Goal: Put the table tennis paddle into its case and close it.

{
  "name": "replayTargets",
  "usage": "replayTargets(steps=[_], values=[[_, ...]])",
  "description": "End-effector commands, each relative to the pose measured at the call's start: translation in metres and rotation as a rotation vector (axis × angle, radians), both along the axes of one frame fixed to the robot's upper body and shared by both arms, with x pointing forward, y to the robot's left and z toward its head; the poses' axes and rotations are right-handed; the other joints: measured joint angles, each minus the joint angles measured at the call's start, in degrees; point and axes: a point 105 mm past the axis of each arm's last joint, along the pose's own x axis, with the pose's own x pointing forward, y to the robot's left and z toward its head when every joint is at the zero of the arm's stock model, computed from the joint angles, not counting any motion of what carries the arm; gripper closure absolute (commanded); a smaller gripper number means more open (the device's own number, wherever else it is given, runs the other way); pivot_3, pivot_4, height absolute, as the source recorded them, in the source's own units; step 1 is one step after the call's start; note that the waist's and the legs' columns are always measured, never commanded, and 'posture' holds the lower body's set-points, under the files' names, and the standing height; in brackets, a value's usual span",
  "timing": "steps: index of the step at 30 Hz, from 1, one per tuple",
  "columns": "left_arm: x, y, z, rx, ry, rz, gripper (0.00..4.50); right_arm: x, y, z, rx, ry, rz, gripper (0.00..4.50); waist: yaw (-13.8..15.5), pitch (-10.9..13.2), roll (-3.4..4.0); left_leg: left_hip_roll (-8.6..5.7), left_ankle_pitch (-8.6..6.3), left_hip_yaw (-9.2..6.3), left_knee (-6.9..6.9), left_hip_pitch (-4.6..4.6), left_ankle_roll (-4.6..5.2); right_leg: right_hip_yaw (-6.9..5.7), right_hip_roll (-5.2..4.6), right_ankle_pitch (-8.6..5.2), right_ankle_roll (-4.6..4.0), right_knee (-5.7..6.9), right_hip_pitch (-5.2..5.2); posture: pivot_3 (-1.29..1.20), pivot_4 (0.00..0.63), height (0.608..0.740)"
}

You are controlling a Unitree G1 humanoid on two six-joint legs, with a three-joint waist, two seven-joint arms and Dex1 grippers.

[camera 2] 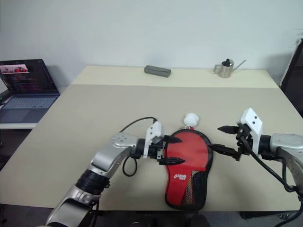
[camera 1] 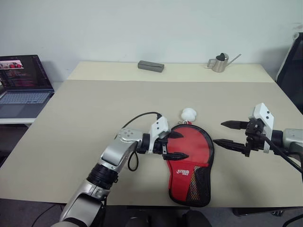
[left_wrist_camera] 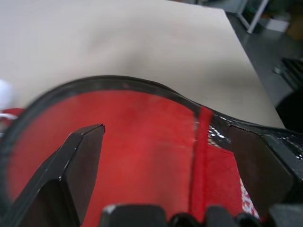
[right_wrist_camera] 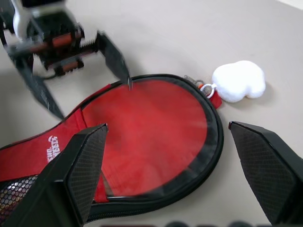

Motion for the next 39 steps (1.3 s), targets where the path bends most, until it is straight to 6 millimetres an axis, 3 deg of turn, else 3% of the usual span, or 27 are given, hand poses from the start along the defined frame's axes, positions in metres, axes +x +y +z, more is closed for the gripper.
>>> replayTargets(steps=[1, 7, 10, 13, 22, 31, 39], values=[[0.007, -0.009, -0.007, 0.025, -0.055, 0.007, 0.01, 0.001, 0.001, 0.016, 0.003, -0.075, 0.015, 0.0, 0.0, 0.0, 0.0, 0.0, 0.0, 0.0, 0.0, 0.0, 0.0, 0.0, 0.0, 0.0, 0.0, 0.0, 0.0, 0.0, 0.15, 0.74], [0.015, -0.007, -0.044, 0.074, -0.024, 0.051, 0.01, 0.004, 0.007, 0.018, 0.012, -0.103, 0.036, 0.0, 0.1, 0.0, 0.0, 0.0, 0.0, -0.01, 0.02, -0.01, 0.01, -0.01, 0.0, 0.0, 0.01, 0.01, 0.0, 0.0, 0.15, 0.74], [0.015, -0.007, -0.052, 0.086, -0.023, 0.056, 0.01, 0.013, 0.01, 0.02, 0.021, -0.123, 0.027, 0.0, 0.1, 0.0, 0.03, 0.0, 0.0, 0.0, 0.07, 0.06, 0.01, 0.03, -0.01, 0.02, 0.03, 0.05, 0.06, 0.0, 0.15, 0.74], [0.014, -0.009, -0.053, 0.079, -0.026, 0.052, 0.01, 0.029, 0.018, 0.022, 0.009, -0.144, 0.006, 0.0, 0.0, -0.1, 0.09, -0.02, -0.01, 0.0, 0.1, 0.11, 0.03, 0.06, -0.01, 0.06, 0.09, 0.05, 0.11, 0.0, 0.15, 0.74], [0.007, -0.01, -0.058, 0.087, -0.018, 0.03, 0.01, 0.112, 0.055, 0.022, 0.139, -0.038, -0.228, 0.0, -0.2, -0.1, 0.18, -0.03, 0.11, 0.0, 0.11, 0.14, -0.15, 0.11, -0.01, 0.09, 0.1, 0.14, 0.05, 0.0, 0.15, 0.74], [0.006, -0.009, -0.059, 0.096, -0.023, 0.031, 0.01, 0.159, 0.07, -0.012, 0.122, 0.031, -0.378, 0.0, -0.3, -0.1, 0.22, -0.09, 0.13, -0.01, 0.09, 0.03, -0.2, 0.1, -0.05, 0.1, 0.09, 0.12, -0.09, 0.0, 0.15, 0.74], [0.004, -0.009, -0.06, 0.099, -0.021, 0.035, 0.01, 0.175, 0.074, -0.042, 0.044, 0.022, -0.415, 0.0, -1.0, -0.2, 0.28, -0.11, 0.13, 0.0, 0.1, 0.06, -0.2, 0.13, -0.05, 0.1, 0.09, 0.17, -0.07, 0.0, 0.15, 0.74]])
